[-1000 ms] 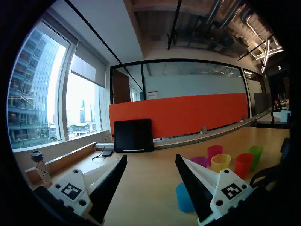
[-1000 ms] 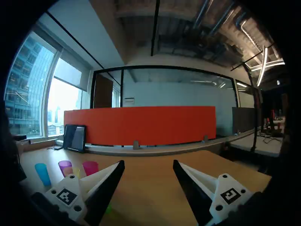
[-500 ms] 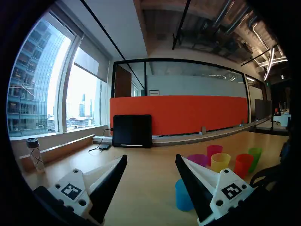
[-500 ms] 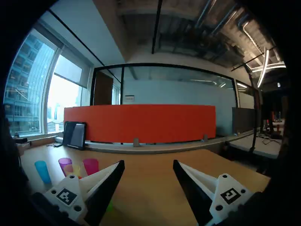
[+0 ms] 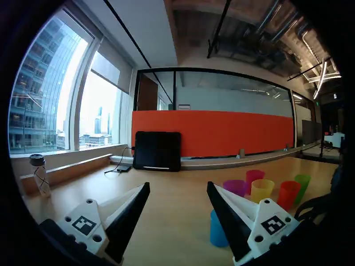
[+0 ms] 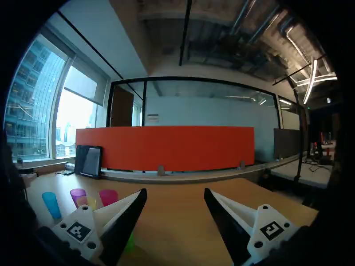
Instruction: Pour water
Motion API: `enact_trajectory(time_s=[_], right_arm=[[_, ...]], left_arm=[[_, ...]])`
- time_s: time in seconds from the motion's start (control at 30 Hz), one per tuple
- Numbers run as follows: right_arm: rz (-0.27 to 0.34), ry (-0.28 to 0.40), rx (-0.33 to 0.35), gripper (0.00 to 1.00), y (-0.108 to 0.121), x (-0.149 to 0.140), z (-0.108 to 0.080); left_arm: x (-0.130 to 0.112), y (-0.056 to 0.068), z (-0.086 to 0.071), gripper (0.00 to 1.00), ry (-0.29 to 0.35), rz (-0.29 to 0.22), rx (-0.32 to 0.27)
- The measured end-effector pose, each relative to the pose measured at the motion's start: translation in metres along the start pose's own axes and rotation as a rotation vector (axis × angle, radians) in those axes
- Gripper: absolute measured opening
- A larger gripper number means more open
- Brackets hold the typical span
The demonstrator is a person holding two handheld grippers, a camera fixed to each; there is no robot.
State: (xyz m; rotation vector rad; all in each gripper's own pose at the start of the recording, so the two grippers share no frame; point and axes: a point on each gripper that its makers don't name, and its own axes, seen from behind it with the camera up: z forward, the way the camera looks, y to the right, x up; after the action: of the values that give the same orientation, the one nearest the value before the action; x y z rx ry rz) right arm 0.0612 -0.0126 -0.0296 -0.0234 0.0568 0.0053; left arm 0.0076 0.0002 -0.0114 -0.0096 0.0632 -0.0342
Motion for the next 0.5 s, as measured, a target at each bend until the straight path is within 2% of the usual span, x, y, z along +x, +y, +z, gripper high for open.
enact_trajectory(time_s=[0.2,0.5], right_arm=[[-0.001,0.004,-0.003,1.0,0.001,0.002,0.0],[0.001,0.003,-0.006,1.0,0.003,0.0,-0.001]], left_arm=[[-0.004,-0.002,0.002,0.95,-0.005,-0.006,0.001],[-0.012,-0.001,0.005,0.95,-0.031,0.017,-0.003]])
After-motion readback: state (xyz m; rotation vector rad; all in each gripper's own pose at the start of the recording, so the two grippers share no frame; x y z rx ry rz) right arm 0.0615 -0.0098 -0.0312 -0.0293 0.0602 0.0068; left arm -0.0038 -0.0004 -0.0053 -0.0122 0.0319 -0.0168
